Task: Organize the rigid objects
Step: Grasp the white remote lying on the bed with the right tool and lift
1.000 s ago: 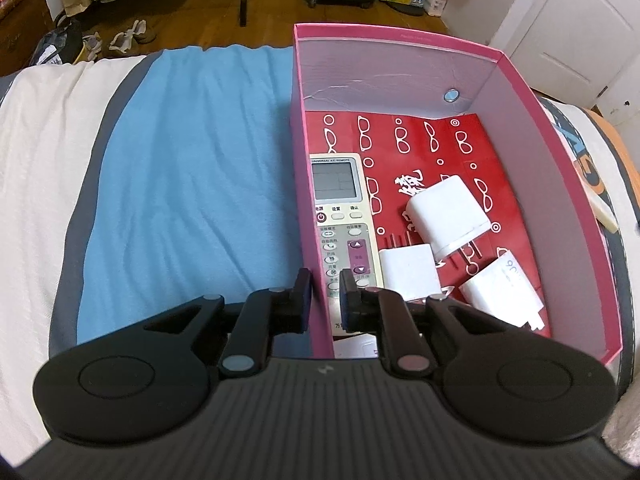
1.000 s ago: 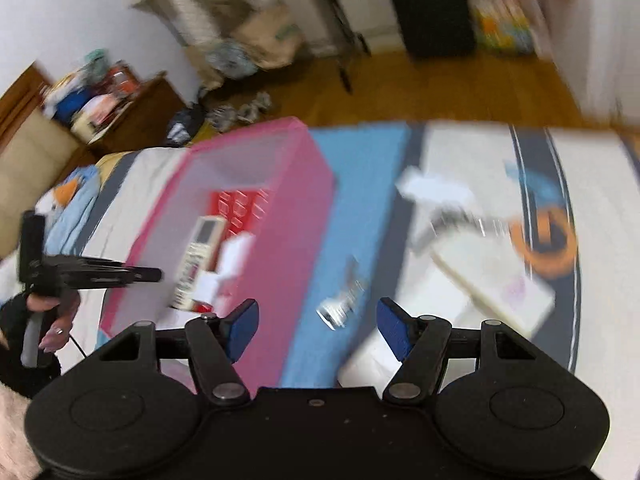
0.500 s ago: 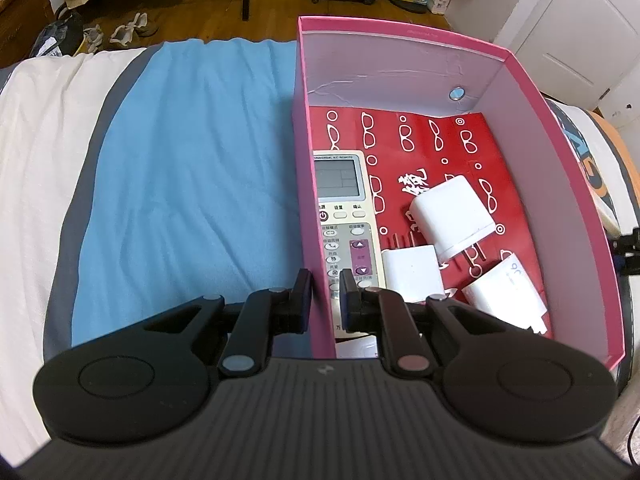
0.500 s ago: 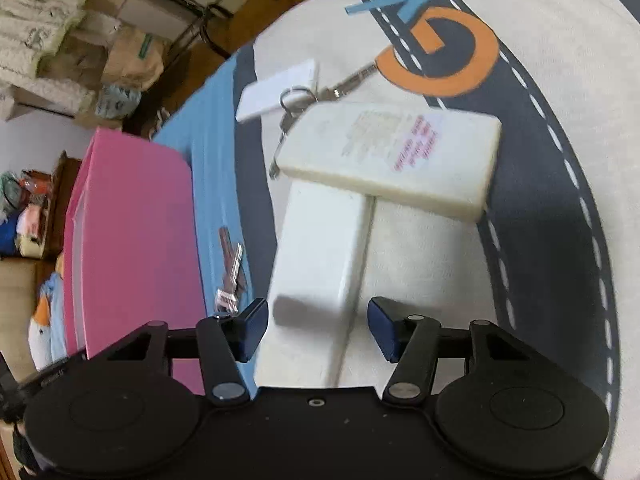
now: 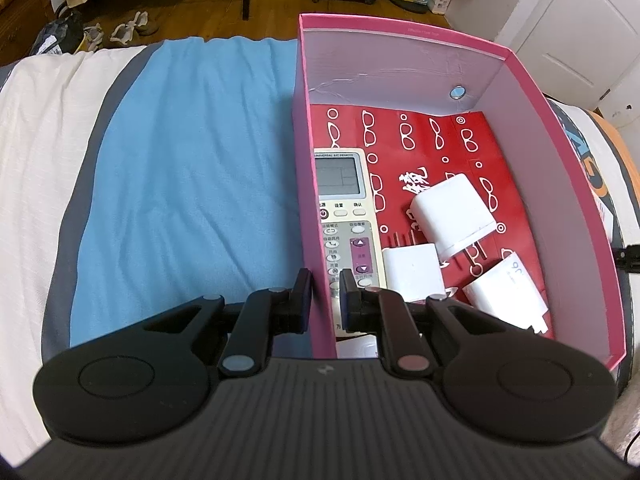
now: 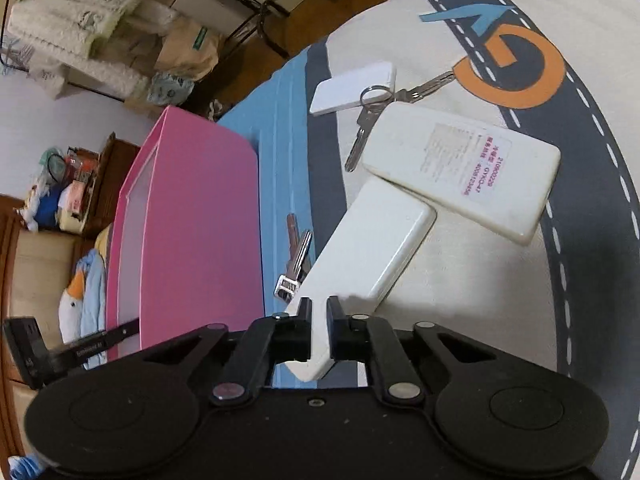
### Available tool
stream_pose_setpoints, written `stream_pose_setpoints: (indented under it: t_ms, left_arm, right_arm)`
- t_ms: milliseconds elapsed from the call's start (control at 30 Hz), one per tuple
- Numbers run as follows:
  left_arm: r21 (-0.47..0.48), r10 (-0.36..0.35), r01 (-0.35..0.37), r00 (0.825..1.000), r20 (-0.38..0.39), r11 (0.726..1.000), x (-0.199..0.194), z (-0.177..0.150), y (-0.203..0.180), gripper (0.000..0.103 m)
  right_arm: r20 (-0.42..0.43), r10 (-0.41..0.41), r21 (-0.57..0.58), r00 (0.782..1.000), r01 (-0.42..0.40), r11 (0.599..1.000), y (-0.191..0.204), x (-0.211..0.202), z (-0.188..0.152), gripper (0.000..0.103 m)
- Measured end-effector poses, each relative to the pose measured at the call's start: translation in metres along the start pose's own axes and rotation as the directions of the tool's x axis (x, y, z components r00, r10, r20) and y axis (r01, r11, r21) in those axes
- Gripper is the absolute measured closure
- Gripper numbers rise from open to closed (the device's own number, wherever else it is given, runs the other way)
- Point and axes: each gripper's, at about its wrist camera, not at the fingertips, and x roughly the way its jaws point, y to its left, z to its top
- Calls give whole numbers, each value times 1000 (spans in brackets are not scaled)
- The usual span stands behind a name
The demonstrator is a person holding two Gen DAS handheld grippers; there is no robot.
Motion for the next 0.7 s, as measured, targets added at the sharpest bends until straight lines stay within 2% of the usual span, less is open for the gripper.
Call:
stream_pose_setpoints:
  t_ms: [67, 133, 200, 300, 467, 633, 667, 700]
  left_arm:
    - [1, 0, 0, 1000, 0, 1000, 0, 0, -1, 91]
    - [0, 3, -3, 1000, 0, 1000, 1, 1, -1, 91]
    - [1, 7, -7, 1000, -1, 1000, 1, 1, -2, 91]
    - [-2, 8, -8, 1000, -2, 1000, 2, 1, -3, 91]
    - [-7, 11, -11, 1000, -6, 1000, 3, 0, -3, 91]
    - [-10, 15, -15, 1000, -9, 1000, 5, 0, -3, 91]
    - [-8, 15, -15, 1000, -7, 1000, 4, 0, -3, 91]
    - [-8, 14, -14, 1000, -7, 1000, 4, -1, -3, 91]
  right_arm:
    - [-12, -2, 50, 1000, 3, 999, -6, -3, -7, 72]
    - [-28, 8, 102, 1000, -5, 995, -13, -2, -8, 51]
    - [-36, -10, 123, 999, 14, 992, -17, 3, -7, 46]
    - [-36, -24, 135, 999, 29, 990, -18, 18, -4, 46]
    - [63, 10, 128, 998, -18, 992, -17, 30, -3, 45]
    - [148, -12, 56, 989, 4, 998, -6, 29, -18, 46]
    - [164, -23, 59, 986, 14, 998, -5, 30, -20, 58]
    - [178, -45, 54, 983, 36, 998, -4, 29, -22, 64]
